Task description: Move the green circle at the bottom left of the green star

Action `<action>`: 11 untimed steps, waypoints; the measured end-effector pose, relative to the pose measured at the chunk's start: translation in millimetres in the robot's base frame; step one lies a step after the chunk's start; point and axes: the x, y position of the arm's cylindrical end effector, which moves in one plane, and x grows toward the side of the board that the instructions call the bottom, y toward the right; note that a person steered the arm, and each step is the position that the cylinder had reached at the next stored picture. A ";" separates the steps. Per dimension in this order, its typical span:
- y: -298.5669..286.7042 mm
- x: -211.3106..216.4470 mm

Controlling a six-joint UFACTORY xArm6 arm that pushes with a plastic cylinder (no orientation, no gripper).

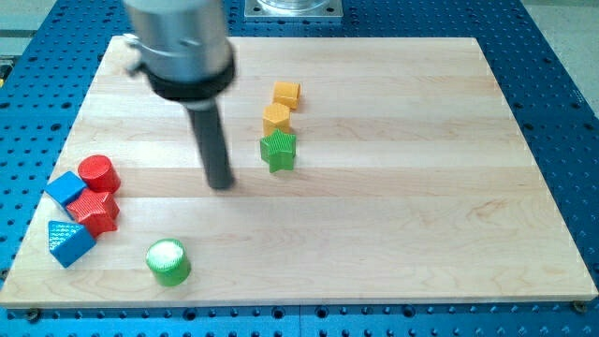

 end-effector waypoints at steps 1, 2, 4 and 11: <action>46.7 83.2; 29.9 118.0; -52.7 117.4; -68.7 9.1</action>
